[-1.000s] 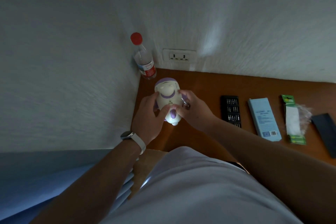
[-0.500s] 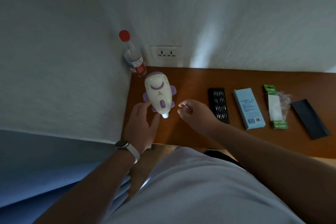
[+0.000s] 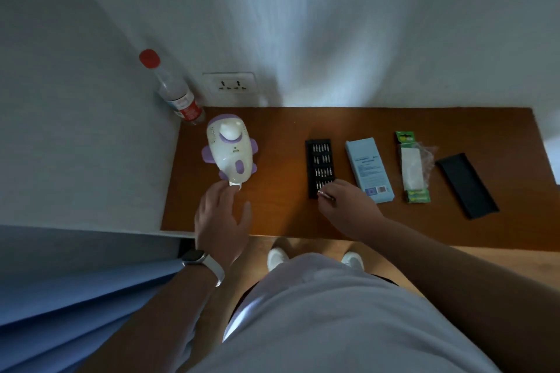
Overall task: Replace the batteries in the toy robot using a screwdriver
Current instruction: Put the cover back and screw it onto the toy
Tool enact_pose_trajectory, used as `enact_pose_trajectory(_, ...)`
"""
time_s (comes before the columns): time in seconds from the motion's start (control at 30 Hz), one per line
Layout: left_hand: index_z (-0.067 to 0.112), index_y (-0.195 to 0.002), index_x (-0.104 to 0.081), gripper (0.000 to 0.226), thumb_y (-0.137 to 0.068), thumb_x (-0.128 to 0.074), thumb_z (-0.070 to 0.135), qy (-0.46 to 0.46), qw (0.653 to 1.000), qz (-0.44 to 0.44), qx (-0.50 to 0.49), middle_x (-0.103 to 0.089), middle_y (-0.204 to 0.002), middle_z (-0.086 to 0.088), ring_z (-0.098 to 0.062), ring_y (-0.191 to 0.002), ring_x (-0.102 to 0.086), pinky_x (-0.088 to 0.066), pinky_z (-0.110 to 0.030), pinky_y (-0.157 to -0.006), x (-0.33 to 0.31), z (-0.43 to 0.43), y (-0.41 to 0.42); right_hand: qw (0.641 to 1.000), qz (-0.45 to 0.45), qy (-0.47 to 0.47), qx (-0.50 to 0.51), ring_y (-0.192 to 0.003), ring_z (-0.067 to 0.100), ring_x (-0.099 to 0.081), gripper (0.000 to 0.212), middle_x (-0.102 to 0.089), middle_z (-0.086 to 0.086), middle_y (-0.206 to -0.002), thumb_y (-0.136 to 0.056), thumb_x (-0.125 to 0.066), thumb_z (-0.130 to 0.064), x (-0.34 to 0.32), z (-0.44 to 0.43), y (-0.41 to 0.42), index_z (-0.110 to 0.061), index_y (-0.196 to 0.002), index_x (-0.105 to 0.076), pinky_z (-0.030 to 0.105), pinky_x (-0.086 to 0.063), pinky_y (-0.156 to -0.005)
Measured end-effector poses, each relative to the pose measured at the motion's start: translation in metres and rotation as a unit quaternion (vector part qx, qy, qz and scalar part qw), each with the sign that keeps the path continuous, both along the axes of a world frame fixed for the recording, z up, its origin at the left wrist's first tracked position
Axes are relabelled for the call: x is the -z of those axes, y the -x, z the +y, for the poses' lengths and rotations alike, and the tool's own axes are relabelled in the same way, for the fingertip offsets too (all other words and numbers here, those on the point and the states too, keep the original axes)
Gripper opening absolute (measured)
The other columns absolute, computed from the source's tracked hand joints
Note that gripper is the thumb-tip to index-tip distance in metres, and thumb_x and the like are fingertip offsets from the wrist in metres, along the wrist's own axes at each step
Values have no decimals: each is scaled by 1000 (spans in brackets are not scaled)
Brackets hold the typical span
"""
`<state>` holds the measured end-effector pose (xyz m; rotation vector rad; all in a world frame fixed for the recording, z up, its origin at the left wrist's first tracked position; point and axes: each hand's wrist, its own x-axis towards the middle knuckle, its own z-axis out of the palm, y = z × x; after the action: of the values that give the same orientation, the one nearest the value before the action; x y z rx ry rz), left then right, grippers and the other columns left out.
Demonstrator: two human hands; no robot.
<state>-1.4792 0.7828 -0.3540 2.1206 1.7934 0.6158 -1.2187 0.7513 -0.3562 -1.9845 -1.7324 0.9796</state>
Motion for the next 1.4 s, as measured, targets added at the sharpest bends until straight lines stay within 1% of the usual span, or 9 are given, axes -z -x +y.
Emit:
enact_pose_trajectory(0.13,22,-147,-34,91,-75,-71,64,47,997,18,-52,-38,-152,-17,-40,-135,-46,-49,-59,-98,7,16,-25,996,38,28,75,-96,13,-58,40,-58,-5,-108,-95,-57,-39,8,-2,-22,-22,-131,-54,30,-42,-75)
enact_pose_trajectory(0.23,34,-155,-12,122,-60,-76,78,152,987,-3,-52,-24,-160,-11,-39,-141,-37,-50,-57,-100,15,56,-54,990,104,70,58,-118,16,-58,53,-61,1,-131,-97,-55,-45,12,16,-22,-23,-143,-45,25,-40,-86)
enact_pose_trajectory(0.37,31,-137,-23,105,-58,-67,85,207,972,-48,-96,-51,-127,-3,-27,-109,-58,-54,-39,-72,27,82,-97,994,96,37,35,-115,13,-59,47,-62,1,-131,-97,-55,-42,16,35,-20,-21,-139,-50,20,-39,-84)
enact_pose_trajectory(0.47,25,-123,-34,95,-58,-60,88,182,975,-16,-129,-58,-111,1,-20,-92,-58,-53,-37,-68,31,85,-110,992,101,36,59,-108,10,-60,43,-64,-2,-126,-97,-55,-42,18,35,-25,-23,-135,-53,21,-42,-82)
enact_pose_trajectory(0.7,26,-122,-35,87,-63,-71,79,179,978,-33,-98,-50,-109,9,-16,-95,-59,-58,-38,-70,33,91,-100,990,63,60,110,-99,9,-56,36,-62,-7,-113,-98,-55,-38,26,23,-43,-21,-129,-57,28,-41,-80)
enact_pose_trajectory(0.83,27,-119,-37,84,-62,-71,77,175,980,-27,-87,-51,-108,10,-17,-95,-60,-54,-33,-67,33,92,-96,988,8,38,150,-107,18,-57,31,-60,-2,-115,-96,-56,-33,31,17,-55,-19,-124,-58,35,-48,-85)
enact_pose_trajectory(0.93,28,-120,-36,84,-62,-71,78,185,979,-16,-80,-53,-111,10,-18,-97,-61,-56,-36,-71,32,93,-94,982,-63,25,178,-111,25,-58,37,-53,3,-126,-93,-59,-34,36,13,-66,-18,-125,-55,36,-52,-77)
enact_pose_trajectory(1.1,30,-121,-36,84,-63,-67,82,193,980,-16,-41,-56,-114,10,-16,-99,-60,-58,-34,-71,28,90,-87,967,-159,79,181,-93,29,-63,62,-39,4,-126,-83,-63,-58,48,-2,-87,-27,-129,-34,40,-57,-67)
enact_pose_trajectory(1.4,31,-117,-40,72,-67,-69,74,217,975,-51,-26,-57,-116,6,-17,-104,-60,-61,-39,-78,26,75,-82,972,-139,93,167,-78,17,-49,70,-40,-3,-109,-78,-62,-64,54,-13,-72,-28,-128,-29,30,-43,-57)
